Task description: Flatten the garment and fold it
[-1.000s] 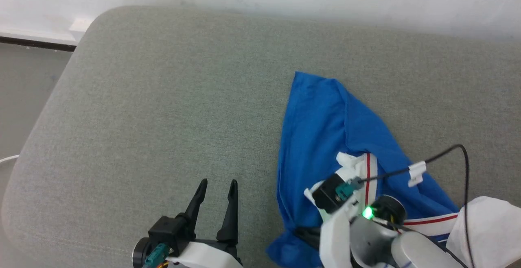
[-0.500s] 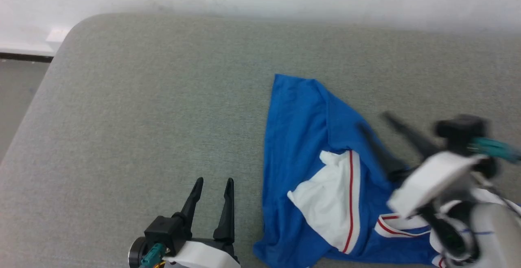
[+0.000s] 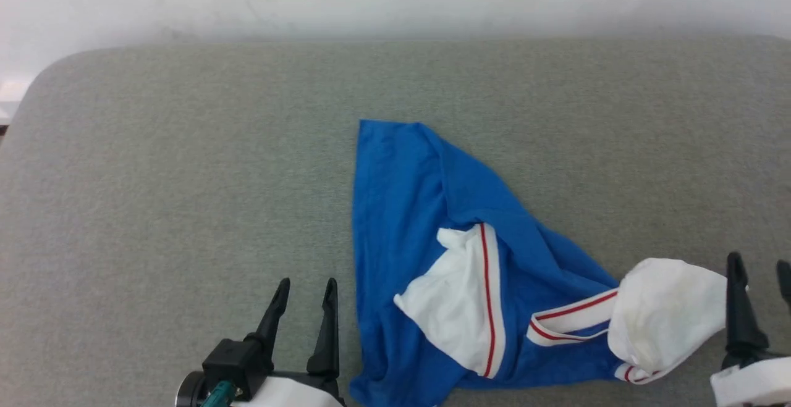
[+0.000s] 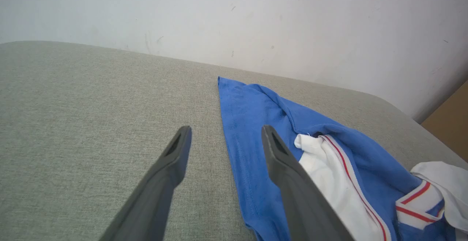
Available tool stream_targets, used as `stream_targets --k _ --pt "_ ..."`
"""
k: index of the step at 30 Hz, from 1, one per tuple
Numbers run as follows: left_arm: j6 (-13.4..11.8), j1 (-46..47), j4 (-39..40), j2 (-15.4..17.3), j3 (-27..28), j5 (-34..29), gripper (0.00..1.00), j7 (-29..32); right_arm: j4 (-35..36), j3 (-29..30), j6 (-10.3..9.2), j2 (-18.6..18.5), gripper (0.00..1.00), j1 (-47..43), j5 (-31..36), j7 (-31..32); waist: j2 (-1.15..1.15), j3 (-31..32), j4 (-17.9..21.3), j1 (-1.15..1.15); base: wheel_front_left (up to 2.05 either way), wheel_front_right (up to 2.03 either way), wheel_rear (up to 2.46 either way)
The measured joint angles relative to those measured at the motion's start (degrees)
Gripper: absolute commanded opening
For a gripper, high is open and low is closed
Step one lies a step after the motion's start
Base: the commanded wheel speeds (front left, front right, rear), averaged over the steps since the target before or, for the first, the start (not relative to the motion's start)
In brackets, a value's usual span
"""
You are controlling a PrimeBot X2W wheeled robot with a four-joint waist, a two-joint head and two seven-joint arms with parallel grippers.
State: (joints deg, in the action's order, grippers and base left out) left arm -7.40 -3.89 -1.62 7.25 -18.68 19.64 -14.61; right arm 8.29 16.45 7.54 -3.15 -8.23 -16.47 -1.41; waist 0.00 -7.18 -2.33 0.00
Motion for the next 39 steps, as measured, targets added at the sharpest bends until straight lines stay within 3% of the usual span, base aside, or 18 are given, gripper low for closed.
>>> stream_targets --k 9,12,15,19,22,27,34,39 --pt "0.54 1.54 1.53 2.65 -2.24 -2.83 1.0 3.67 -3.86 -4.12 -0.01 0.12 1.0 -1.6 -2.87 -3.07 0.0 0.05 3.75 0.0 0.0 0.0 0.0" --pt "3.55 9.32 2.74 5.21 -4.66 -6.14 1.0 7.87 -3.75 -4.08 0.0 0.1 1.0 -1.37 -2.2 -3.21 0.0 -0.49 3.94 0.0 0.0 0.0 0.0" --pt "8.11 19.66 2.55 6.86 -7.25 -8.22 1.0 14.02 -3.27 -4.88 0.0 0.13 1.0 -0.67 -1.99 -3.21 0.0 -1.53 3.91 0.01 0.0 0.0 0.0" --pt "13.54 32.49 -1.47 8.66 -11.14 -8.57 1.0 23.2 -2.5 -5.67 0.0 0.13 1.0 1.21 -2.03 -3.18 0.0 -3.39 4.2 0.01 0.0 0.0 0.0" --pt "14.5 40.92 -5.67 10.91 -15.51 -5.36 1.0 27.64 -2.03 -6.23 -0.01 0.12 1.0 2.46 -2.11 -3.14 0.0 -5.04 4.71 0.01 0.0 0.0 0.0" --pt "14.51 53.26 -11.61 18.82 -28.86 3.38 1.0 32.55 -1.65 -8.0 0.0 0.14 1.0 4.43 -2.24 -2.61 0.0 -8.01 6.12 0.02 0.0 0.0 0.0" --pt "14.51 59.72 -14.16 25.2 -43.97 19.87 1.0 40.9 -1.02 -9.06 0.0 0.13 1.0 6.6 -2.65 -2.05 0.0 -12.21 8.67 0.02 0.0 0.0 0.0" --pt "14.52 63.56 -14.74 27.98 -52.03 20.6 1.0 40.33 -1.02 -9.31 0.0 0.12 1.0 7.45 -3.28 -2.07 0.0 -15.17 10.19 0.01 0.0 0.0 0.0"
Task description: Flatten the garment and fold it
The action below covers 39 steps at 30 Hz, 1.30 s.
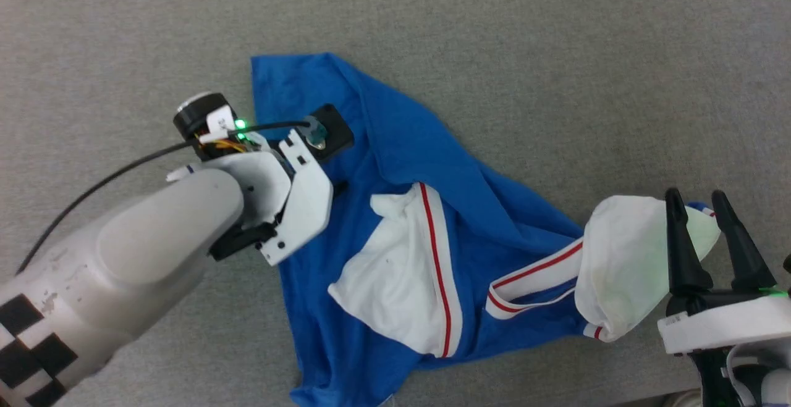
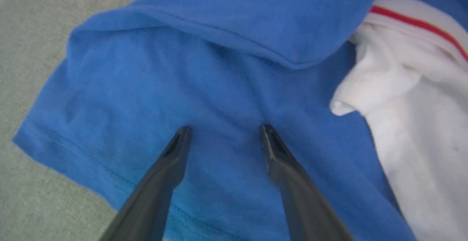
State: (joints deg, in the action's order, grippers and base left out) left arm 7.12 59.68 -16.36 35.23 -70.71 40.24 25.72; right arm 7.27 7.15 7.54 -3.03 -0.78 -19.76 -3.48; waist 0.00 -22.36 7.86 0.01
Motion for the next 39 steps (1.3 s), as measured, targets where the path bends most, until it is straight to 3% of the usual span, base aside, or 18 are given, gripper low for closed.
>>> stream_targets --k 4,5,7,8,16,22,27,33,36,39 --pt "0.65 1.61 -1.43 0.4 -0.57 0.05 1.0 -1.05 0.04 -0.33 0.0 0.0 1.0 1.16 -0.32 -0.02 0.0 -2.04 1.05 -0.02 0.0 0.0 0.0" --pt "0.78 1.71 -1.76 0.33 -0.47 0.25 0.79 -1.16 0.04 -0.29 0.0 0.0 1.0 1.31 -0.44 -0.01 0.0 -2.46 1.25 -0.02 0.0 0.0 0.0" --pt "0.83 1.9 -2.46 -0.04 -0.14 1.62 0.08 -1.7 0.03 -0.07 0.0 0.0 1.0 1.59 -0.43 0.01 0.0 -3.19 1.53 -0.03 0.0 0.0 0.0" --pt "0.83 2.04 -2.89 -0.25 0.03 2.42 0.0 -2.08 0.07 0.08 -0.01 0.01 1.0 1.72 -0.4 0.02 0.0 -3.44 1.57 -0.03 0.0 0.0 0.0" --pt "0.47 2.77 -6.79 -3.12 2.72 8.32 0.0 -5.49 0.55 1.21 0.0 0.0 1.0 1.7 0.38 1.26 0.0 -2.57 -0.47 0.01 0.0 0.0 0.0" --pt "-3.91 0.29 -3.81 -0.11 7.84 12.84 0.0 -8.82 0.47 0.86 0.0 0.01 1.0 1.0 0.62 2.05 0.0 1.24 -2.92 0.0 0.0 0.0 0.0" --pt "-9.06 -6.95 3.56 6.46 9.59 16.18 0.0 -9.69 0.23 1.2 0.0 0.0 1.0 -1.02 0.62 2.57 0.0 4.84 -5.4 -0.01 0.0 0.0 0.0" --pt "-19.36 -24.13 16.41 15.72 9.0 21.61 0.0 -11.55 0.32 1.45 0.0 0.0 1.0 -2.15 0.62 2.99 0.0 7.73 -8.87 -0.02 0.0 0.0 0.0" --pt "-23.86 -33.04 21.34 17.31 8.38 24.58 0.0 -15.22 0.33 1.68 0.0 0.01 1.0 -2.34 0.62 3.12 0.0 8.49 -10.38 -0.02 0.0 0.0 0.0" --pt "-25.98 -38.83 23.21 15.62 7.04 25.33 0.0 -18.83 0.25 1.67 0.0 0.01 1.0 -2.97 0.64 3.56 0.0 8.83 -11.72 -0.02 0.0 0.0 0.0"
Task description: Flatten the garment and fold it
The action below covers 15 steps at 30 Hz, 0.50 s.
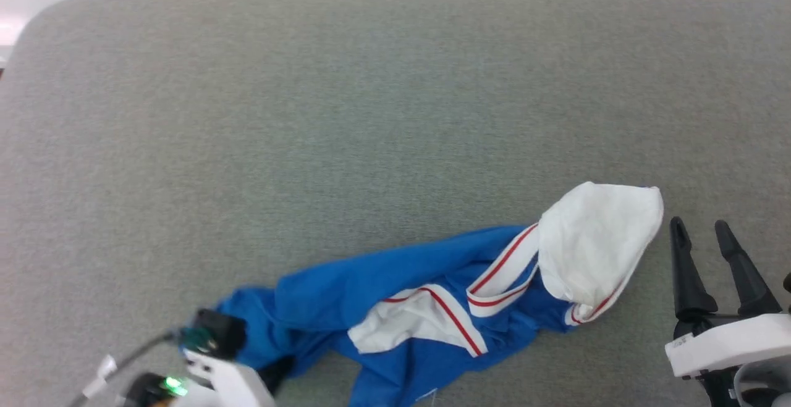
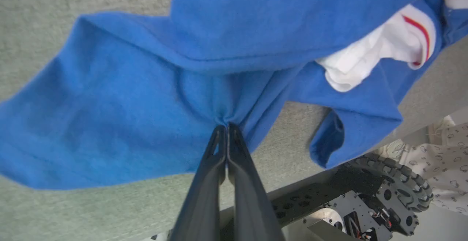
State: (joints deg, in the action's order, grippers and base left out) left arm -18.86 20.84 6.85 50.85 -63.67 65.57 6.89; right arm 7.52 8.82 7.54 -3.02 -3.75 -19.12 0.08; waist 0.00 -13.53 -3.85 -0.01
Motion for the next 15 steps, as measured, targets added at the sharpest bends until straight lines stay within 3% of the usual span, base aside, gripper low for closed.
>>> stream_targets --k 3,5,6,9,15 --pt "-0.05 -1.81 -0.58 -4.04 0.34 -0.23 0.0 -5.32 -0.04 -0.33 0.0 0.0 1.0 -0.04 0.11 0.41 0.0 0.26 -0.93 0.0 0.0 0.0 0.0" --pt "-0.07 -1.49 -0.96 -6.24 1.35 -1.4 0.87 -8.79 -0.07 -0.59 0.0 0.01 1.0 -0.03 0.27 0.63 0.0 0.65 -1.2 0.01 0.0 0.0 0.0" --pt "-0.11 -1.07 -0.86 -6.83 1.82 -2.27 1.0 -10.17 -0.04 -0.67 0.0 0.01 1.0 -0.04 0.48 0.86 0.0 0.92 -1.28 0.0 0.0 0.0 0.0" --pt "-0.98 1.4 1.35 -6.7 3.05 -5.16 1.0 -12.43 0.07 -0.73 0.0 0.01 1.0 -0.05 0.65 1.12 0.0 1.7 -1.31 0.01 0.0 0.0 0.0" --pt "-4.02 6.97 13.24 -5.14 3.99 -11.38 1.0 -12.06 0.47 -0.62 0.0 0.0 1.0 -0.29 0.67 1.41 0.0 2.1 -0.11 0.0 0.0 0.0 0.0"
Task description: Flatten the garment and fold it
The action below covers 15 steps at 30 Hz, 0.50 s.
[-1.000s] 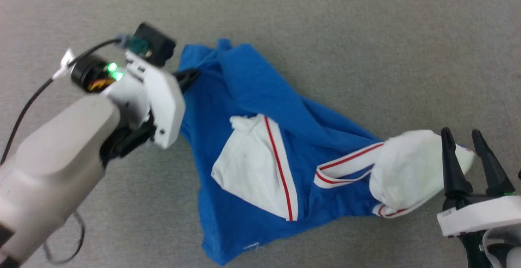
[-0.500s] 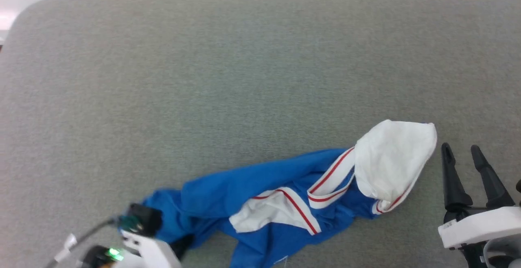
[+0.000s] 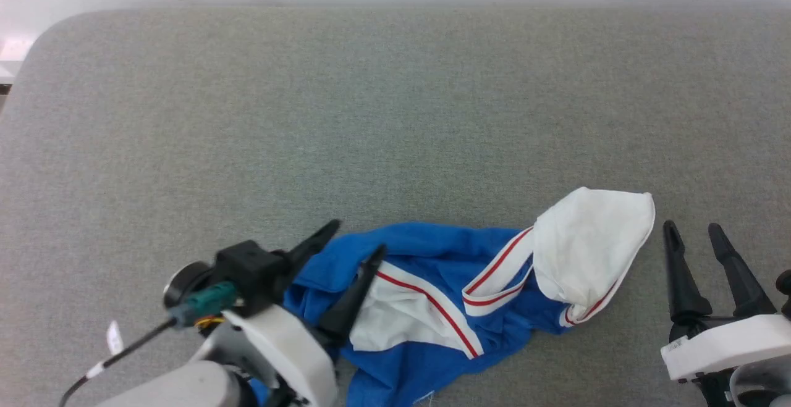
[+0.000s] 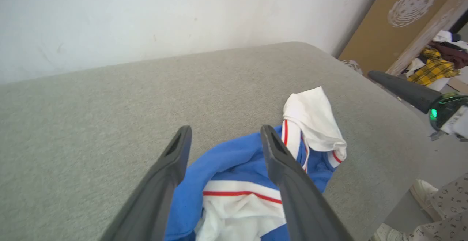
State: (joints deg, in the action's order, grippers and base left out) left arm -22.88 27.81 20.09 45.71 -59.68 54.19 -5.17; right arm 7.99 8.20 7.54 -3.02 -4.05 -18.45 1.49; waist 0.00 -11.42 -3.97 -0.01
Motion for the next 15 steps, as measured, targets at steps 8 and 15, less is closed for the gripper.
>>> stream_targets --k 8,15 --pt "1.63 6.97 -2.69 -8.16 -9.31 -7.36 1.0 10.43 0.48 -0.87 0.0 0.0 1.0 0.03 0.0 0.11 0.0 -2.71 1.52 0.01 0.0 0.0 0.0" --pt "6.65 9.92 -12.92 -17.73 -12.49 -8.86 1.0 15.86 0.86 -0.44 0.0 0.01 1.0 0.96 0.43 0.52 0.0 -5.08 3.62 0.01 0.0 0.0 0.0"
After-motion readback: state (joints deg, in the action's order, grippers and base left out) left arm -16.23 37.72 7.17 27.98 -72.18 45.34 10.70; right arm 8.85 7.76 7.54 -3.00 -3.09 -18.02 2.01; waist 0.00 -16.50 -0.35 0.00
